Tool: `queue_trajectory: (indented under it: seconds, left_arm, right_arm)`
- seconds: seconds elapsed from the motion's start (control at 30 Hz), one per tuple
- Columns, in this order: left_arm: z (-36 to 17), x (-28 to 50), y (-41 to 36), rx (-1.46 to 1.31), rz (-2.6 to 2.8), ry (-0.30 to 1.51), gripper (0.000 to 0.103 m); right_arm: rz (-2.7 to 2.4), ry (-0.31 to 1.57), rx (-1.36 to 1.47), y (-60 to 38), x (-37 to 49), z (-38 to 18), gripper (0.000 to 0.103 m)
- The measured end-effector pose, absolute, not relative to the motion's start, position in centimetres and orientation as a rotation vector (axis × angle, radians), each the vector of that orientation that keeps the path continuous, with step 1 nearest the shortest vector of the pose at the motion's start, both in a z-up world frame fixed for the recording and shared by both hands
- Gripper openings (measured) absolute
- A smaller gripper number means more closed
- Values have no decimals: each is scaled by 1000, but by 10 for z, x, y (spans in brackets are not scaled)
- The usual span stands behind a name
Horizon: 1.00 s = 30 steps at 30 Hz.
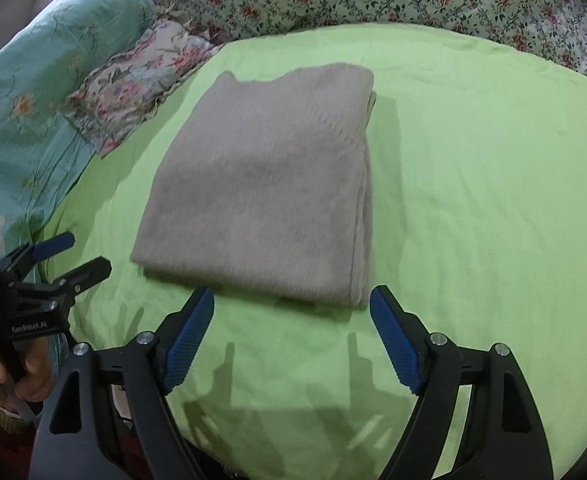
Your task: Fold small clothes
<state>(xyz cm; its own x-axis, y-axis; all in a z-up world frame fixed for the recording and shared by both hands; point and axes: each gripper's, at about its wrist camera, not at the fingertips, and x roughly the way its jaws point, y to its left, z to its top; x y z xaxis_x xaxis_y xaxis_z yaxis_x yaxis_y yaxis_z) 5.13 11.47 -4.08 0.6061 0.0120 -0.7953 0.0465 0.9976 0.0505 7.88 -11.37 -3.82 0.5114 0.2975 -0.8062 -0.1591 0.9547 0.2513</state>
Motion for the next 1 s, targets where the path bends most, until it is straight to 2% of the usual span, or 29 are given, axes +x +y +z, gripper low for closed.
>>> queue_trajectory:
  seconds: [0.37, 1.0]
  left_arm:
    - [-41, 83, 116, 80, -28, 927, 102]
    - [-41, 89, 109, 38, -57, 927, 102]
  right_arm:
    - [271, 999, 183, -116, 112, -36, 82]
    - [306, 1003, 173, -101, 118, -35, 84]
